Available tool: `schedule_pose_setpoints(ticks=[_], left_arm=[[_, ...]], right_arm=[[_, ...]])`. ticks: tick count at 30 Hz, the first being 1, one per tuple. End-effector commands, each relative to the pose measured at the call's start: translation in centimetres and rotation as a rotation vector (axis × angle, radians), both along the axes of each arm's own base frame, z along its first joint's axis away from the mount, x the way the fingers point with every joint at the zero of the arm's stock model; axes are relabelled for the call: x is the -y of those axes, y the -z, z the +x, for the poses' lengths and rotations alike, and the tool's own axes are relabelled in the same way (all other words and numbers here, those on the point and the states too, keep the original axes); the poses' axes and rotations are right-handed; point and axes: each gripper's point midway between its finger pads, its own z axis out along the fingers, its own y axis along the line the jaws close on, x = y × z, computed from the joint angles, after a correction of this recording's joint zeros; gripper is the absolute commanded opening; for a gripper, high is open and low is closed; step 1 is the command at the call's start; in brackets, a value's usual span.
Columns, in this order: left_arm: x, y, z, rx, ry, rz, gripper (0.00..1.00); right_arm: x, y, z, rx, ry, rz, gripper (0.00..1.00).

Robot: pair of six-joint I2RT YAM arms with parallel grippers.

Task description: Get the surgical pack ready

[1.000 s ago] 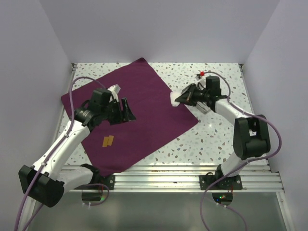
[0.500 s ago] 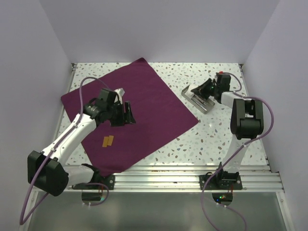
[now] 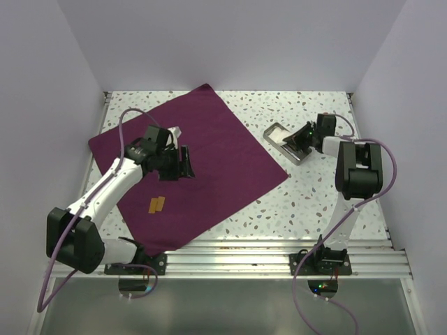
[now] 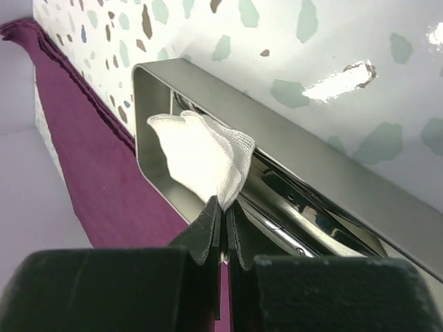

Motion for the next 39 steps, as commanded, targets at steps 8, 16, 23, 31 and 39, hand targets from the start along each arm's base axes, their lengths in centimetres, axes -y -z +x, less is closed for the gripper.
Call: schedule_pose_setpoints(ticks=[8,16,23,31,39], left_arm=[[-4.6,0.0,1.1,-0.017,-0.15,0.199,0.68],[-7.4,0.5,0.5,-0.058,-0.3,0.317,0.7],[-9.3,2.7,-1.4,-0.122,-0.354,0.408,0.65],[-10.3,4.7,-2.9,-0.157,-0.394,0.521,0.55],[-11.4,7.1,-3.9,-0.212,-0.411,0.659,0.53]], right_arm=[[1.3,-1.8,-1.0,-0.051,-0.024,-0.114,0.43],[3.0,-7.9,-4.6,-0.052,-0.036,-0.269,0.58],[-5.7,-15.5,-8.2,0.11,-0.254,-0.266,0.57],[-16.4,-16.6,-17.2,0.235,-0.68,-0.316,0.56],[-15.3,-11.6,-22.3,0.144,-0.831,-0.337,0.55]])
